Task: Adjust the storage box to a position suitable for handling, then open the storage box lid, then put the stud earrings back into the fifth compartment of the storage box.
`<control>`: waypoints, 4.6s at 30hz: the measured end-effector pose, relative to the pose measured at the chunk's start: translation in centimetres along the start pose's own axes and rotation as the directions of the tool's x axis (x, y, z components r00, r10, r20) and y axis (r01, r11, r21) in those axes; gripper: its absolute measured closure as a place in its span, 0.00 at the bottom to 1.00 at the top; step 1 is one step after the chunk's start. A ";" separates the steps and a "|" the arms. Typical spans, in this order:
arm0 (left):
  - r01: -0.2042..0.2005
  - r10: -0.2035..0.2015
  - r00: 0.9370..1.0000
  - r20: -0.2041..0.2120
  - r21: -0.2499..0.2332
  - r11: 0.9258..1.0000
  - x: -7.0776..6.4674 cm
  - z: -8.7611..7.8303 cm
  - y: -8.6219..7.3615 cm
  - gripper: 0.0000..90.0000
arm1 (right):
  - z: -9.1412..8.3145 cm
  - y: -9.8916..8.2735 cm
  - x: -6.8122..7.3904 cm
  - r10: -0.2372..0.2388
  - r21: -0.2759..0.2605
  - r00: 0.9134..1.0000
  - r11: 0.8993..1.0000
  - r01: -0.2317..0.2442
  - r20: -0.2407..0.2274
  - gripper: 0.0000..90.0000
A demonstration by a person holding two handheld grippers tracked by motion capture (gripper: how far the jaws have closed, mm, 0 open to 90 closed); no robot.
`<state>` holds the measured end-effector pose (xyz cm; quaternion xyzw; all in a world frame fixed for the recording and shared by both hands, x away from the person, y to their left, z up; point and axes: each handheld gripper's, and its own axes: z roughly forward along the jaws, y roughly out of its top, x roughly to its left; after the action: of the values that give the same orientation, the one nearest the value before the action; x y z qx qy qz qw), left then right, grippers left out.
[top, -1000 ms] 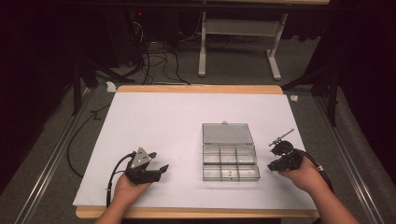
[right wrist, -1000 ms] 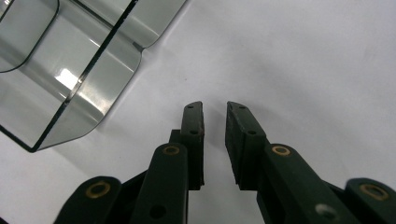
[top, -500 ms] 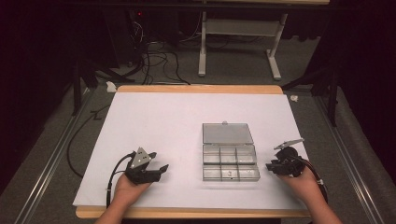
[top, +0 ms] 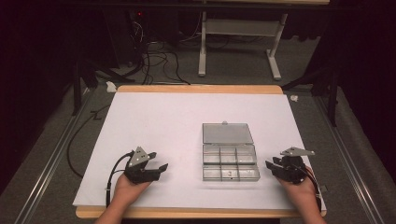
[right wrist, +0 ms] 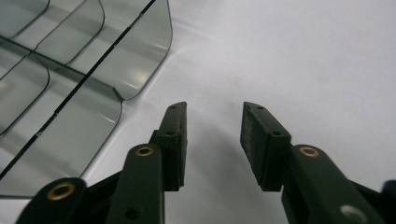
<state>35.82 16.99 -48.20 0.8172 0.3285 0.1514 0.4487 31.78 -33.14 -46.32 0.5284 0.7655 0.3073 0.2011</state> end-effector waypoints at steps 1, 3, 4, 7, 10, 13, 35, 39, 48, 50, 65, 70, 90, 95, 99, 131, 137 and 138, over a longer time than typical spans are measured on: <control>0.004 -0.004 1.000 0.003 -0.003 1.000 -0.1 0.0 0.1 0.36 | 0.0 -0.2 -0.1 0.007 -0.017 1.000 1.000 -0.007 0.001 0.66; 0.024 -0.024 1.000 0.014 -0.011 1.000 -0.3 0.1 0.3 0.36 | 0.1 -0.5 -0.3 0.022 -0.041 1.000 0.999 -0.022 0.005 0.64; 0.034 -0.033 0.999 0.015 -0.011 0.999 -0.4 0.1 0.5 0.37 | 0.2 -0.7 -0.3 0.029 -0.047 1.000 0.999 -0.029 0.007 0.63; 0.034 -0.034 0.999 0.014 -0.002 0.999 -0.8 0.3 1.0 0.37 | 0.3 -0.7 -0.5 0.039 -0.067 0.999 0.997 -0.039 0.005 0.61; 0.067 -0.067 0.997 0.028 -0.008 0.998 -0.8 0.7 1.7 0.37 | 0.3 -0.4 -0.5 0.039 -0.090 0.999 0.995 -0.038 0.007 0.59; 0.067 -0.067 0.998 0.021 -0.015 0.998 -1.0 1.2 2.4 0.38 | 0.4 0.1 -0.4 0.046 -0.107 0.999 0.993 -0.046 -0.005 0.56; 0.196 -0.196 0.979 0.047 0.002 0.981 0.9 6.2 6.8 0.38 | 1.9 4.1 -0.6 0.043 -0.115 0.999 0.993 -0.042 0.000 0.54; 0.206 -0.206 0.977 0.056 -0.001 0.979 1.1 6.8 7.7 0.38 | 1.9 5.1 -0.6 0.043 -0.117 0.999 0.992 -0.042 0.000 0.54; 0.191 -0.191 0.979 0.069 0.000 0.982 0.2 8.0 9.0 0.38 | 2.3 7.3 -0.2 0.016 -0.115 1.000 0.993 -0.018 -0.015 0.53; 0.199 -0.197 0.977 0.075 -0.014 0.980 0.0 8.4 9.4 0.39 | 2.5 7.7 -0.1 0.015 -0.111 1.000 0.994 -0.018 -0.024 0.53; 0.237 -0.240 0.962 0.131 0.038 0.971 -1.6 13.0 10.8 0.35 | 6.1 9.5 0.4 0.063 -0.007 0.991 0.998 -0.064 -0.117 0.42; 0.236 -0.241 0.959 0.150 0.049 0.970 -2.3 13.6 10.6 0.33 | 6.8 9.5 0.5 0.083 0.005 0.987 0.997 -0.083 -0.137 0.42; 0.326 -0.326 0.923 0.207 0.035 0.945 -1.9 14.3 9.5 0.36 | 8.6 9.3 -0.5 0.217 0.058 0.937 0.976 -0.209 -0.275 0.27; 0.327 -0.326 0.922 0.209 0.033 0.945 -2.0 14.4 9.5 0.38 | 9.0 9.2 -0.9 0.248 0.075 0.918 0.969 -0.236 -0.310 0.26; 0.326 -0.325 0.922 0.212 0.033 0.945 -2.1 14.5 9.5 0.39 | 9.3 9.1 -1.1 0.273 0.088 0.899 0.962 -0.258 -0.343 0.27; 0.283 -0.280 0.945 0.167 0.009 0.959 -2.9 13.9 10.6 0.52 | 7.3 9.6 -0.7 0.172 -0.015 0.944 0.983 -0.184 -0.280 0.51; 0.273 -0.269 0.952 0.147 -0.010 0.962 -2.9 13.4 11.1 0.62 | 6.7 9.7 -0.6 0.152 -0.041 0.953 0.985 -0.169 -0.262 0.56; 0.272 -0.267 0.952 0.146 -0.013 0.962 -2.9 13.3 11.1 0.63 | 6.7 9.7 -0.6 0.145 -0.047 0.955 0.986 -0.162 -0.258 0.56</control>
<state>45.39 2.38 -46.17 0.7661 0.4013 0.0350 0.5009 42.88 -29.55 -44.54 0.5356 0.7306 0.4127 0.0949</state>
